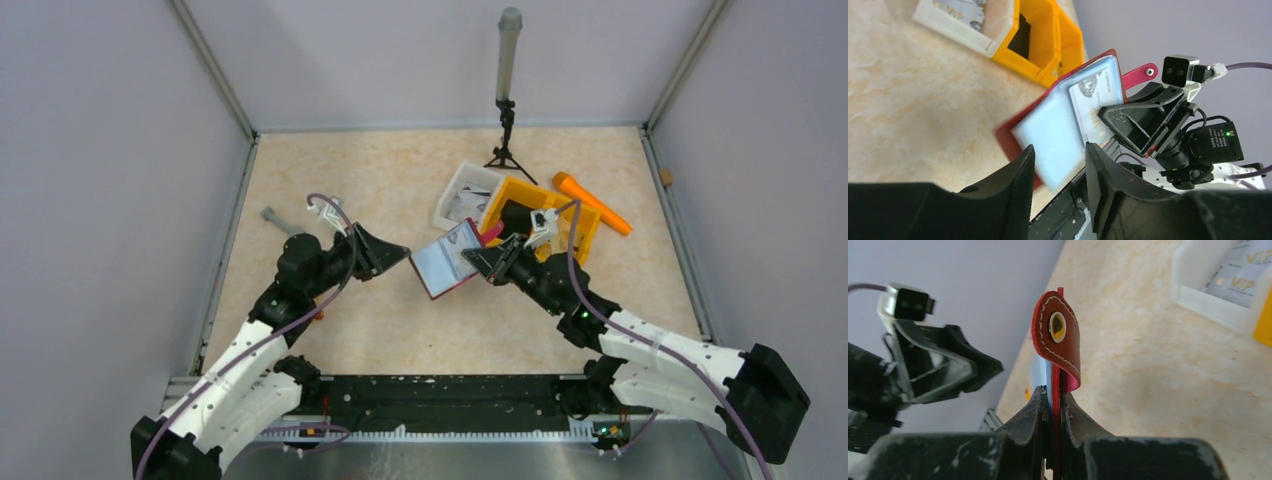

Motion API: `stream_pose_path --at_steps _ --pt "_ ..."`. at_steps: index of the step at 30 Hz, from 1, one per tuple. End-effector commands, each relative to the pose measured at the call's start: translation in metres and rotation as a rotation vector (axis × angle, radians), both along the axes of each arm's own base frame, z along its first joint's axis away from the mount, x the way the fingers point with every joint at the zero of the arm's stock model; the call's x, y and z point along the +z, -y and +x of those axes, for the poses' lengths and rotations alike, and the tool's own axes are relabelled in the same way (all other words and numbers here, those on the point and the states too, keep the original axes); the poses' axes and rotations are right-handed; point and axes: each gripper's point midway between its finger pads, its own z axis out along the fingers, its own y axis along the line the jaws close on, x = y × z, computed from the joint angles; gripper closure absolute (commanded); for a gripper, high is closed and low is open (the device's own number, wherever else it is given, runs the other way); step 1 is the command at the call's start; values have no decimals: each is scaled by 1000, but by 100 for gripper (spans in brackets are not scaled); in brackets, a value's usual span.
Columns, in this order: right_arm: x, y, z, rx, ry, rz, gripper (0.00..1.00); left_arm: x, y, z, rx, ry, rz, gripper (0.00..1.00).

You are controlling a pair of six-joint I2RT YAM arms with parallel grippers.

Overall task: Take the credit cards out of the card holder
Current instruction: Remove the credit card from the card holder.

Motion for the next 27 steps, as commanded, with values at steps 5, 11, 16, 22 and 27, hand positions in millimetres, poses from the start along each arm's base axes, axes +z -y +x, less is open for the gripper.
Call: stream_pose_path --at_steps 5,11,16,22,27 --pt "2 -4 8 -28 132 -178 100 9 -9 -8 32 25 58 59" --pt "16 -12 -1 19 129 -72 99 24 25 -21 -146 41 -159 66" --pt "29 -14 -9 49 130 22 99 27 54 -25 -220 35 -204 69" --pt "42 -14 -18 79 125 111 99 28 69 -21 -242 34 -218 71" --pt "45 -11 -22 86 114 138 99 24 75 -20 -255 30 -216 72"
